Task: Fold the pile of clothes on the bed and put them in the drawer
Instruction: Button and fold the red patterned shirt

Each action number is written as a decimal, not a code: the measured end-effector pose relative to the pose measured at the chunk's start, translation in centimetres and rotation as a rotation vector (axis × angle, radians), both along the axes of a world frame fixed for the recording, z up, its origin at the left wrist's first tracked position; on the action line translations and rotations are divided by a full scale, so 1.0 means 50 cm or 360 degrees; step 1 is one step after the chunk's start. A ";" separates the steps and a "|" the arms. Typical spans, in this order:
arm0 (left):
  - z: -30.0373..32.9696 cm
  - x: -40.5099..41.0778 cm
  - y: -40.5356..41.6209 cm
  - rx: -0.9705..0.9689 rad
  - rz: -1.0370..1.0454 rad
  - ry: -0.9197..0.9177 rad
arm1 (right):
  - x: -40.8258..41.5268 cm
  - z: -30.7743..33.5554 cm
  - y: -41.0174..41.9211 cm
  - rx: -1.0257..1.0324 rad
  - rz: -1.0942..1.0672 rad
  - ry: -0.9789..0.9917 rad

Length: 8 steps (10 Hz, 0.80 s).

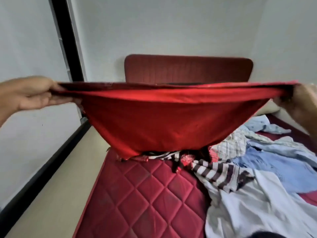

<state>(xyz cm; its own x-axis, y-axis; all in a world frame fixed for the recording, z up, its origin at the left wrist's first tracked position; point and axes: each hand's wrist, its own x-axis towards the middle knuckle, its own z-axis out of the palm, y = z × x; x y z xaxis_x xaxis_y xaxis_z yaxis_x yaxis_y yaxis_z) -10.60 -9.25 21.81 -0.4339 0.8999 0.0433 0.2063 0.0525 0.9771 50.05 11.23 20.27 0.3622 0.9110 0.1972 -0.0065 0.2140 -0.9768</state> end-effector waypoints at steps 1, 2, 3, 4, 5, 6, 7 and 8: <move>-0.152 0.043 -0.065 -0.0175 -0.0024 -0.0141 | 0.037 -0.153 -0.120 -0.0161 0.0019 -0.0208; -0.253 0.062 -0.112 -0.0464 -0.0191 -0.0130 | 0.052 -0.263 -0.223 -0.0290 0.0043 -0.0254; -0.340 0.063 -0.134 -0.0773 -0.0301 -0.0128 | 0.064 -0.349 -0.267 -0.0457 0.0129 -0.0328; -0.405 0.081 -0.139 -0.0955 -0.0505 0.0024 | 0.066 -0.405 -0.278 -0.0634 0.0291 -0.0409; -0.412 0.146 -0.121 -0.0964 -0.0741 0.0221 | 0.040 -0.408 -0.268 -0.0659 0.0517 -0.0415; -0.392 0.229 -0.090 -0.1024 -0.1069 0.0425 | -0.023 -0.391 -0.243 -0.0602 0.0641 -0.0443; -0.402 0.329 -0.029 -0.0952 -0.1187 0.0729 | -0.119 -0.370 -0.234 -0.0456 0.0955 -0.0615; -0.438 0.421 0.032 -0.0734 -0.1197 0.1068 | -0.227 -0.360 -0.233 -0.0325 0.1327 -0.0835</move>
<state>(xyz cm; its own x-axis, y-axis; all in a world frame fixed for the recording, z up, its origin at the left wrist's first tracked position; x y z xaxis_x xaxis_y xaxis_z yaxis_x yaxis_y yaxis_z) 10.44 -7.63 -0.10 0.2161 0.9145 -0.3421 0.8186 0.0213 0.5740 38.72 -0.42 2.25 -0.4947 0.8682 -0.0398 0.3640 0.1654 -0.9166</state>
